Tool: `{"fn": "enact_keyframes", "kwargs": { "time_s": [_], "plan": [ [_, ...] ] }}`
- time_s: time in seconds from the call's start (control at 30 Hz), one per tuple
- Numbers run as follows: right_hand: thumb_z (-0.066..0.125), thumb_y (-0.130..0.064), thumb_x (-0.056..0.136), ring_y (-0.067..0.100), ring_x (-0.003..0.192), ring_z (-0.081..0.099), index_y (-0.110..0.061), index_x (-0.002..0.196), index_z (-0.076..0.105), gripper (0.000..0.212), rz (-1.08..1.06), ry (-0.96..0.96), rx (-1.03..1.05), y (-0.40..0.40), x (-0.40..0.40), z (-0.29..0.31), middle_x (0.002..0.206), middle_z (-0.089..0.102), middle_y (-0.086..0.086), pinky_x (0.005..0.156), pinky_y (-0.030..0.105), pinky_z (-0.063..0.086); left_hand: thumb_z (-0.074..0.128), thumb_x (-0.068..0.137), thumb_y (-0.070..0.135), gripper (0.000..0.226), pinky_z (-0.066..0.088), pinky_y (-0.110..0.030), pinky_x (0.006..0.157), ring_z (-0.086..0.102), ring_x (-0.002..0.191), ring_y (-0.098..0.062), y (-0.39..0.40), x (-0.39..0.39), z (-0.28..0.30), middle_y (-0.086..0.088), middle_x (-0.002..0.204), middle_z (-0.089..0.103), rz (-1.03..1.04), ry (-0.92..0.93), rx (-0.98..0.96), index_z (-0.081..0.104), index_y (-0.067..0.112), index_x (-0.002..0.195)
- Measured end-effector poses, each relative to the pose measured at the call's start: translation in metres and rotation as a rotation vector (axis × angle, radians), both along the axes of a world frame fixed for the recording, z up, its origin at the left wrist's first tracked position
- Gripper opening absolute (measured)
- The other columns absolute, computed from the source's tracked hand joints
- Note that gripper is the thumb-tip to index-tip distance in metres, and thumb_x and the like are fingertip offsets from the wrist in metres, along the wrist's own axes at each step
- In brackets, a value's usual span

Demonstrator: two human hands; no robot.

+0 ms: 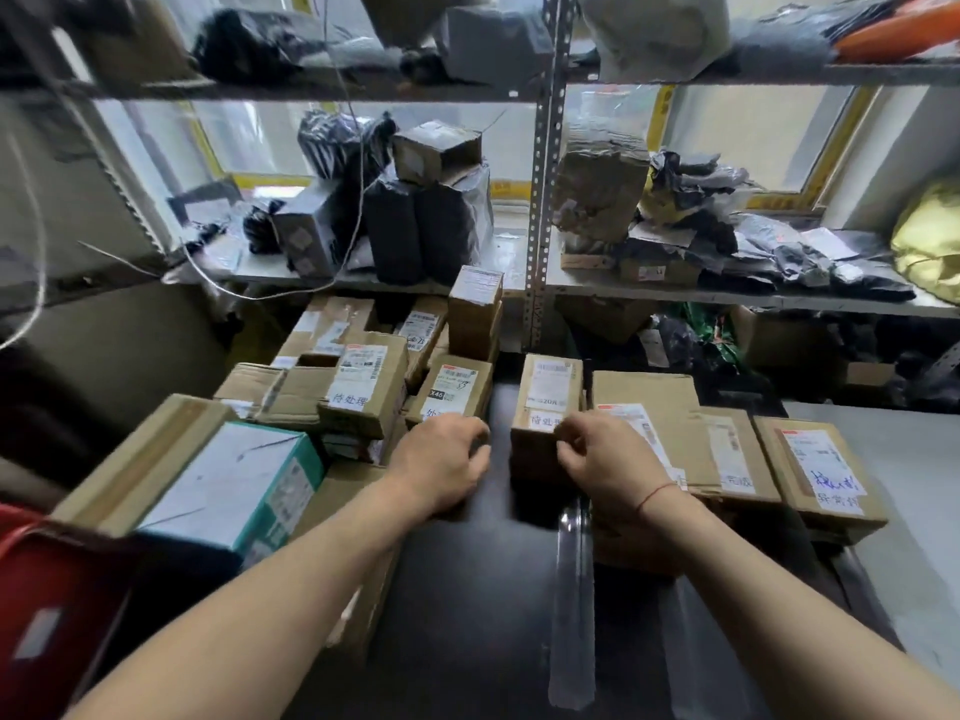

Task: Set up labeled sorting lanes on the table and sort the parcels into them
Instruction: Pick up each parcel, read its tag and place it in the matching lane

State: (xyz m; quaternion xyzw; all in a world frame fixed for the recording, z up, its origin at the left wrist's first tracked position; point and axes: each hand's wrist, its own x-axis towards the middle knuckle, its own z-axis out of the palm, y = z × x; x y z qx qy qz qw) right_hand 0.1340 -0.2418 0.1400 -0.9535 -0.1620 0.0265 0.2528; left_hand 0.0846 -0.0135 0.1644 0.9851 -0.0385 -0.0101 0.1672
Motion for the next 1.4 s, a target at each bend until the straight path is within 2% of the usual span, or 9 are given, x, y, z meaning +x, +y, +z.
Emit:
{"fn": "enact_keyframes", "kwargs": {
  "time_s": [0.13,0.3,0.4,0.57,0.73,0.83,1.0,1.2,1.4],
  "plan": [
    [0.066,-0.034,0.099,0.013,0.095,0.068,-0.028,0.108,0.073,0.012,0.062,0.050,0.004,0.050,0.000,0.006,0.103,0.072,-0.008,0.088,0.033,0.060,0.059,0.102,0.038,0.026,0.055,-0.038,0.093,0.066,0.108,-0.019,0.056,-0.016,0.004,0.002,0.117,0.071,0.106,0.022,-0.033,0.071,0.024,0.120],
    [0.066,-0.035,0.100,0.005,0.092,0.064,-0.029,0.114,0.072,0.016,0.096,0.014,-0.007,0.124,0.011,0.006,0.102,0.068,-0.014,0.081,0.022,0.053,0.062,0.101,0.039,0.027,0.057,-0.039,0.092,0.065,0.105,-0.017,0.149,-0.013,0.001,0.003,0.117,0.072,0.184,0.035,-0.083,0.072,0.026,0.123],
    [0.064,-0.036,0.099,0.007,0.092,0.068,-0.029,0.114,0.073,0.019,0.069,0.031,-0.012,0.178,0.018,0.003,0.102,0.073,-0.012,0.082,0.028,0.060,0.062,0.100,0.040,0.031,0.056,-0.039,0.094,0.066,0.108,-0.020,0.212,0.002,-0.004,0.001,0.120,0.074,0.167,0.066,-0.074,0.072,0.026,0.125],
    [0.067,-0.032,0.100,0.002,0.085,0.065,-0.032,0.107,0.070,0.008,-0.014,0.103,0.028,0.259,0.030,-0.008,0.094,0.068,-0.015,0.069,0.008,0.046,0.061,0.101,0.042,0.037,0.055,-0.037,0.096,0.067,0.114,-0.020,0.298,0.035,-0.005,0.000,0.126,0.073,0.141,0.068,-0.093,0.070,0.023,0.131],
    [0.066,-0.035,0.100,0.011,0.105,0.065,-0.022,0.133,0.066,0.035,-0.117,0.165,0.064,0.315,0.045,-0.015,0.117,0.069,-0.005,0.094,0.031,0.057,0.061,0.100,0.038,0.042,0.053,-0.031,0.095,0.067,0.115,-0.022,0.344,0.079,-0.005,-0.005,0.129,0.073,0.114,0.111,-0.140,0.067,0.018,0.136],
    [0.065,-0.036,0.099,0.017,0.122,0.058,-0.023,0.141,0.061,0.045,-0.140,0.139,0.024,0.332,0.065,-0.015,0.133,0.063,-0.001,0.106,0.033,0.047,0.060,0.100,0.039,0.043,0.053,-0.032,0.098,0.066,0.119,-0.021,0.352,0.106,-0.009,-0.003,0.131,0.071,0.110,0.159,-0.148,0.067,0.020,0.138],
    [0.063,-0.039,0.099,0.018,0.131,0.048,-0.026,0.145,0.055,0.049,-0.112,0.030,-0.016,0.355,0.114,-0.020,0.143,0.056,-0.002,0.114,0.036,0.041,0.062,0.097,0.041,0.042,0.055,-0.039,0.099,0.064,0.117,-0.026,0.360,0.165,-0.034,-0.005,0.130,0.070,0.185,0.212,-0.096,0.066,0.021,0.134],
    [0.060,-0.055,0.096,0.018,0.143,0.032,-0.032,0.152,0.045,0.062,-0.132,-0.005,-0.009,0.367,0.143,-0.045,0.154,0.041,-0.004,0.121,0.043,0.036,0.068,0.091,0.064,0.086,0.040,-0.049,0.114,0.040,0.141,-0.039,0.349,0.250,-0.083,-0.013,0.154,0.043,0.348,0.277,-0.006,0.036,0.016,0.154],
    [0.061,-0.068,0.088,0.021,0.150,0.016,-0.037,0.155,0.034,0.078,-0.175,-0.048,-0.040,0.360,0.144,-0.064,0.160,0.023,-0.005,0.124,0.050,0.026,0.071,0.076,0.080,0.119,0.036,-0.053,0.114,0.033,0.141,-0.045,0.328,0.297,-0.127,-0.022,0.157,0.032,0.480,0.325,0.054,0.018,0.016,0.161]
  ]
}}
